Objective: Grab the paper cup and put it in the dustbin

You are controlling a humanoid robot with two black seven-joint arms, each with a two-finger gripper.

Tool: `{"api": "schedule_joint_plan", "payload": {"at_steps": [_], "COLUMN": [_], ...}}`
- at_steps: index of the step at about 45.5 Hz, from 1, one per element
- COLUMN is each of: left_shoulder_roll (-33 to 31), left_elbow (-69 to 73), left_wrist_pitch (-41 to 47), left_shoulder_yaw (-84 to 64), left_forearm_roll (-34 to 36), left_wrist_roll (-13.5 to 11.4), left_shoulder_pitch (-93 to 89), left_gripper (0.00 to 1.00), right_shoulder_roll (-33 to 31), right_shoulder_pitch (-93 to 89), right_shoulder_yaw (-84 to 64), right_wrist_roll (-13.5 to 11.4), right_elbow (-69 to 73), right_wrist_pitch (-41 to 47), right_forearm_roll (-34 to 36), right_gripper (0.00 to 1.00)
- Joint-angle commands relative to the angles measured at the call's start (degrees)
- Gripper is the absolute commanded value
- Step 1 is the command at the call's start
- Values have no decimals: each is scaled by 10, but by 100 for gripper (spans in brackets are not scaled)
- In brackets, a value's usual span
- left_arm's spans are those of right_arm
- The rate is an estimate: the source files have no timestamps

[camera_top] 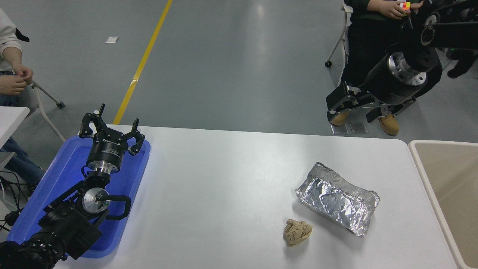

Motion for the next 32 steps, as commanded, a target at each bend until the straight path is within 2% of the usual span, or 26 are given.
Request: {"api": "schedule_joint_plan", "payload": {"at_steps": [1, 32], "left_shoulder_roll": [0, 0], "left_elbow": [0, 0], "left_wrist_pitch": [0, 0], "left_shoulder_yaw": [0, 0], "left_forearm_roll": [0, 0], "left_wrist_roll": [0, 0], "left_shoulder_pitch": [-1, 0], "left_gripper": [100, 100], "right_shoulder_roll": [4, 6], "right_shoulder_pitch": [-3, 2], "right_shoulder_yaw": [-1, -50], "right_wrist_roll": [-1, -10], "right_elbow": [4, -5], "right_wrist_pitch": [0, -8], "right_forearm_roll": [0, 11], "right_gripper": [100, 100]}}
